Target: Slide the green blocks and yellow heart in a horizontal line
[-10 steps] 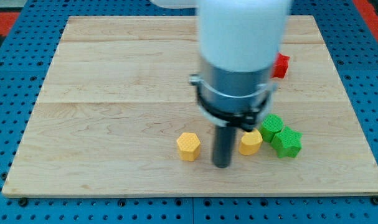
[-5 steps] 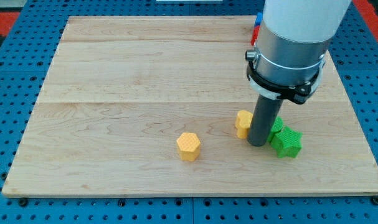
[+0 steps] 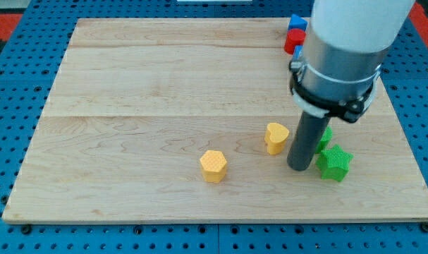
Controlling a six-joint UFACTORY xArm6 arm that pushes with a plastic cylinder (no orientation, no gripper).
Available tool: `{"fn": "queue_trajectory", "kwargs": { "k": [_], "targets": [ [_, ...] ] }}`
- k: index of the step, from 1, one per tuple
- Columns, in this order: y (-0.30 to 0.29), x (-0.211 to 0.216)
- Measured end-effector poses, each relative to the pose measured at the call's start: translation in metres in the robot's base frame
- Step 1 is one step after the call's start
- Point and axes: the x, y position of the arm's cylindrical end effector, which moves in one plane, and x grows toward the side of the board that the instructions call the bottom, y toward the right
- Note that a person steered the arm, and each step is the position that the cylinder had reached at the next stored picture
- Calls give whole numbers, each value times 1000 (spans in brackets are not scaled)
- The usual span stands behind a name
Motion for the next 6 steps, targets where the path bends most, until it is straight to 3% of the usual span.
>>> {"fn": "queue_trajectory", "kwargs": {
  "k": [1,3,5,6],
  "targets": [
    [-13,25],
    [97,49],
    [189,0],
    [166,-13]
  ]
}}
